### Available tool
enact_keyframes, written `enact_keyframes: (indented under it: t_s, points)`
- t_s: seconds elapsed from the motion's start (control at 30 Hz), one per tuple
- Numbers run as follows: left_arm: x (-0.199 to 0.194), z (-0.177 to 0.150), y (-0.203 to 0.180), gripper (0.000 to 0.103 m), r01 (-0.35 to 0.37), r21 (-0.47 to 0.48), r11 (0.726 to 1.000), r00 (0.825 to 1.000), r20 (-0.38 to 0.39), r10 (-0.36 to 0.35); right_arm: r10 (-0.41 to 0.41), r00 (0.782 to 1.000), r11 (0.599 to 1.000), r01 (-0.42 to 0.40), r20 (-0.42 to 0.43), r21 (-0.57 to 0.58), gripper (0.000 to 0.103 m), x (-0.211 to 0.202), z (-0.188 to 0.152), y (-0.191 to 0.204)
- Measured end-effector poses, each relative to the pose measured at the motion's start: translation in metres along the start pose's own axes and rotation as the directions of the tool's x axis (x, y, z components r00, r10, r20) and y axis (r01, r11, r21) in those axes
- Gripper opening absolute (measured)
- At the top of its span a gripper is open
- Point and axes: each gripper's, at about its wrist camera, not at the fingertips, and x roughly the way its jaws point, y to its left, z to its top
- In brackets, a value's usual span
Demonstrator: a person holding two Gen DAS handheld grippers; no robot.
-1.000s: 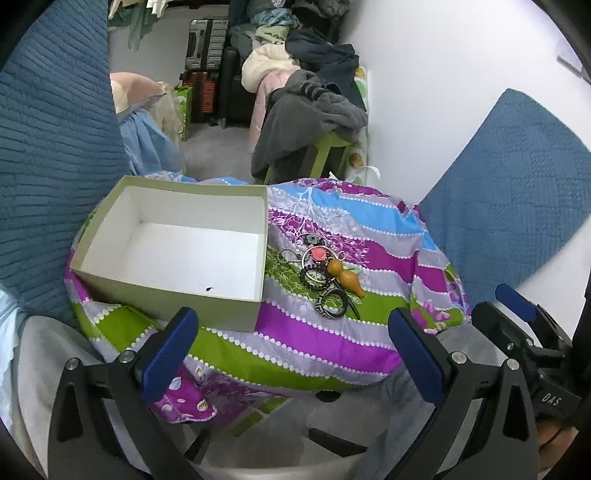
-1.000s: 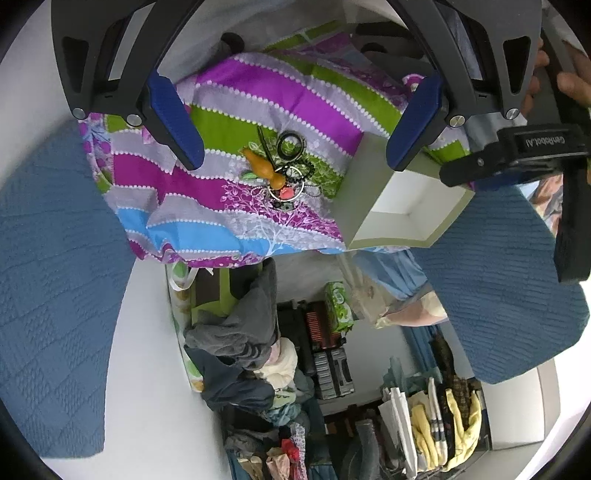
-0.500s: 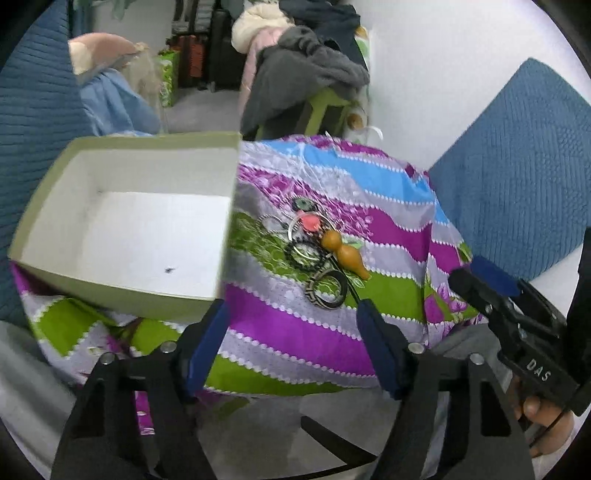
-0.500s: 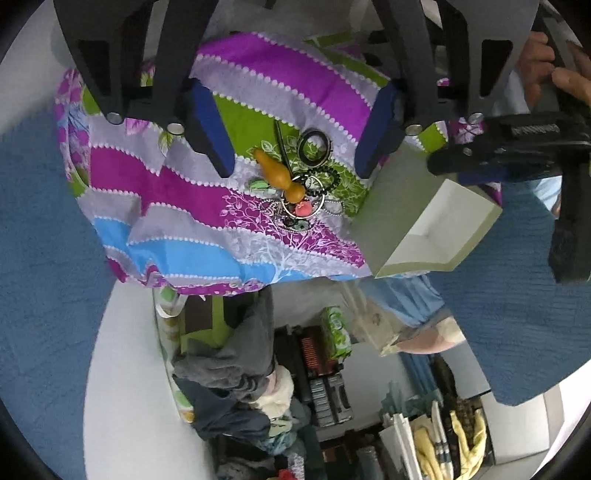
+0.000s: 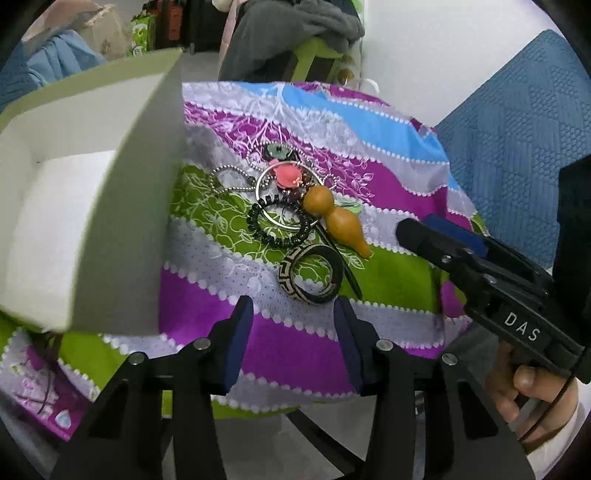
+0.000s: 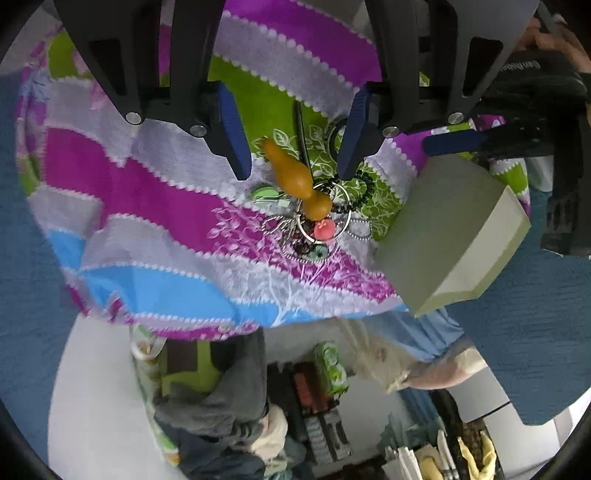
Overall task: Organize jewelry
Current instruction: 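Grasp the patterned bangle with the left tool while the right tool grasps the orange gourd charm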
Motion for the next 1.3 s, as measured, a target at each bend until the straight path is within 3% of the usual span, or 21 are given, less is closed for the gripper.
enact_keyframes:
  t_s: [0.23,0.33,0.47,0.5,0.53,0.63,0.87,1.3]
  points:
    - [0.023,0.007,0.000,0.042,0.003,0.013,1.000,1.000,-0.001,-0.003,0.012,0.997,1.000,-0.013,-0.072,-0.011,0.047,0.030,0.006,-0.004]
    - [0.034,0.012,0.002,0.029,0.007,0.021,1.000,1.000,-0.017,-0.006,0.007,0.995,1.000,-0.008,-0.102,-0.014,0.047,0.042,0.007,-0.005]
    - [0.045,0.014,0.003,0.028,0.018,0.025,1.000,1.000,-0.024,-0.018,0.009,0.991,1.000,-0.012,-0.136,-0.020,0.047,0.056,0.008,-0.006]
    - [0.046,0.015,0.003,0.023,0.018,0.029,0.999,1.000,-0.025,-0.018,0.010,0.989,1.000,-0.014,-0.147,-0.025,0.047,0.060,0.008,-0.006]
    - [0.047,0.015,0.002,0.012,0.020,0.033,0.999,0.999,-0.026,-0.019,0.012,0.988,0.999,-0.017,-0.154,-0.027,0.044,0.062,0.008,-0.005]
    - [0.048,0.017,0.004,0.009,0.023,0.024,0.999,1.000,-0.022,-0.022,0.009,0.984,0.999,-0.016,-0.175,-0.038,0.032,0.069,0.008,-0.004]
    - [0.041,0.020,0.009,0.008,0.020,-0.002,1.000,1.000,0.000,-0.020,-0.032,0.989,0.999,0.025,-0.147,-0.048,0.030,0.066,0.013,0.004]
    - [0.009,0.010,0.013,0.008,0.014,0.000,1.000,0.999,0.036,-0.014,-0.080,0.994,0.994,0.086,-0.080,0.074,0.030,0.028,0.002,0.017]
